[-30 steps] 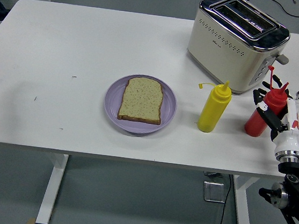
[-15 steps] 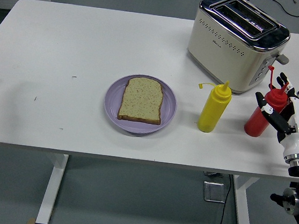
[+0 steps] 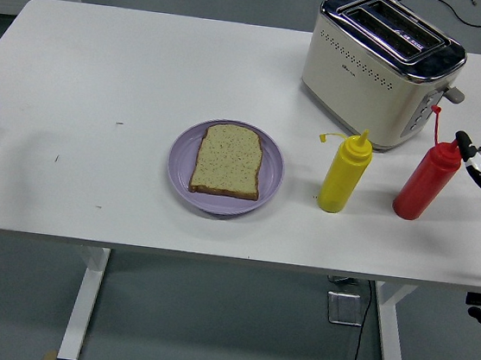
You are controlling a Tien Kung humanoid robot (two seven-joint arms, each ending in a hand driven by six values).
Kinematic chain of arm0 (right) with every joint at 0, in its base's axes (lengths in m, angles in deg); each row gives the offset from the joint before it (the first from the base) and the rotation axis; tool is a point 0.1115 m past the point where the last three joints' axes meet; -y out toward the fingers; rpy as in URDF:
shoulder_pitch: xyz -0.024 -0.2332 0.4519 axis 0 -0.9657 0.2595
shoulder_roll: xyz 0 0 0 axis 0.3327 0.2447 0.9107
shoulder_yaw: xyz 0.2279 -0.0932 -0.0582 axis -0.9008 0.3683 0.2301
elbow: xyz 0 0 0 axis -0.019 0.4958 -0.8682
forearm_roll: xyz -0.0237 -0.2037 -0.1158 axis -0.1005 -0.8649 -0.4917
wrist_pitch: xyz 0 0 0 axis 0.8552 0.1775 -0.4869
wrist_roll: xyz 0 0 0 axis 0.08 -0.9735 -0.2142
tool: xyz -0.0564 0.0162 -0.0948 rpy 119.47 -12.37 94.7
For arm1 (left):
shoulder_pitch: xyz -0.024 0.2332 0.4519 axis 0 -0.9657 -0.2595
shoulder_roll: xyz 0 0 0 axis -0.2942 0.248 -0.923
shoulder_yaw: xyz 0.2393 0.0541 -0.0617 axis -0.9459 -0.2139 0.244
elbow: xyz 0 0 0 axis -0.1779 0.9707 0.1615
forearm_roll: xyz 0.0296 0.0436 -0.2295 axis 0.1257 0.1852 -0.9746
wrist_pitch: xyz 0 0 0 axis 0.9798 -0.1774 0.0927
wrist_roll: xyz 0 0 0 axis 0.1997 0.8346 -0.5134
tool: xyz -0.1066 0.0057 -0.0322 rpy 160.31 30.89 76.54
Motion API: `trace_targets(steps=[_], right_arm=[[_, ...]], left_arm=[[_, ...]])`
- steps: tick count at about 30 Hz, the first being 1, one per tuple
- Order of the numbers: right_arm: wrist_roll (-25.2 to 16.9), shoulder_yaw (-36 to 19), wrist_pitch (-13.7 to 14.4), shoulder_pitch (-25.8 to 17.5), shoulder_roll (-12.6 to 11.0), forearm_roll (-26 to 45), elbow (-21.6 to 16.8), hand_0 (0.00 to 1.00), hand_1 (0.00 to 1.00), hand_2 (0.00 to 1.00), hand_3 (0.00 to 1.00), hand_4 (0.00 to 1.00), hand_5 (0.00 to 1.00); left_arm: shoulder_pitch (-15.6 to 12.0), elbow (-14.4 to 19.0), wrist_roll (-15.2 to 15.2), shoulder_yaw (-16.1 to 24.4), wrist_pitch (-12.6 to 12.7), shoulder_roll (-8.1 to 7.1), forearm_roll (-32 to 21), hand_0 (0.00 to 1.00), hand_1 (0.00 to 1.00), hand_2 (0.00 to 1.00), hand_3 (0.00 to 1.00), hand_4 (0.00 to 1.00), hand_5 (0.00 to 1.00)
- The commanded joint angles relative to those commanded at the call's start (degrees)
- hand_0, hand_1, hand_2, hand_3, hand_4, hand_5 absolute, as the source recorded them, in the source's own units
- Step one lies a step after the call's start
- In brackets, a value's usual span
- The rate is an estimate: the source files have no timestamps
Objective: Pick up the cup,pour liquid into bread,place the cup on the desk
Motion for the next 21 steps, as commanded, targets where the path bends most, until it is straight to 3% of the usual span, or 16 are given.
trace_targets(steps=[3, 6, 7, 10, 12, 13, 18, 19, 21], right_arm=[[-0.60, -3.27, -0.62, 0.01, 0.63, 3.58, -0.10, 0.985, 0.926, 0.998, 0.998, 0.871, 0.283], [-0.36, -7.28, -3.80, 0.22, 1.19, 9.51, -0.08, 0.985, 0.926, 0.998, 0.998, 0.871, 0.283], [0.23, -8.83, -5.66, 0.50, 1.35, 12.12, 0.44, 0.910, 0.832, 0.890, 0.881, 0.810, 0.547], [1.82, -11.51, -8.97, 0.95, 1.62, 19.08, 1.38, 0.910, 0.832, 0.890, 0.881, 0.810, 0.547], [4.66, -13.25, -9.04, 1.34, 2.02, 23.92, 2.09, 0.910, 0.832, 0.890, 0.881, 0.810, 0.547], [7.13, -14.15, -7.53, 1.61, 2.28, 26.52, 2.56, 0.820, 0.752, 0.792, 0.793, 0.677, 0.624], [14.37, -15.94, -5.91, 1.76, 3.09, 37.77, 4.32, 0.820, 0.752, 0.792, 0.793, 0.677, 0.624], [15.40, -16.25, -5.87, 1.69, 3.17, 38.37, 4.39, 0.778, 0.697, 0.737, 0.733, 0.612, 0.587], [16.61, -16.69, -6.49, 1.66, 3.15, 38.68, 4.62, 0.778, 0.697, 0.737, 0.733, 0.612, 0.587]], left_arm=[[0.11, 0.03, 0.01, 0.06, -0.01, 0.00, -0.02, 0.811, 0.802, 0.839, 0.750, 0.618, 0.998], [0.15, 0.03, 0.00, 0.27, 0.05, 0.00, -0.02, 0.811, 0.802, 0.839, 0.750, 0.618, 0.998], [0.15, 0.03, 0.01, 0.33, 0.06, 0.00, -0.01, 0.811, 0.802, 0.839, 0.751, 0.618, 0.998], [0.20, 0.03, 0.04, 0.37, 0.04, 0.00, 0.00, 0.811, 0.802, 0.839, 0.751, 0.618, 0.998], [0.24, 0.03, 0.06, 0.38, 0.03, 0.00, 0.03, 0.811, 0.802, 0.839, 0.751, 0.618, 0.998], [0.25, 0.04, 0.06, 0.39, 0.02, 0.00, 0.02, 0.811, 0.803, 0.839, 0.750, 0.617, 0.998], [0.25, 0.01, 0.07, 0.37, 0.03, 0.00, 0.02, 0.811, 0.803, 0.839, 0.750, 0.617, 0.998], [0.23, 0.01, 0.07, 0.39, 0.04, 0.00, 0.02, 0.811, 0.802, 0.838, 0.750, 0.619, 0.998], [0.23, 0.02, 0.07, 0.41, 0.05, 0.00, 0.02, 0.811, 0.802, 0.838, 0.750, 0.619, 0.998]])
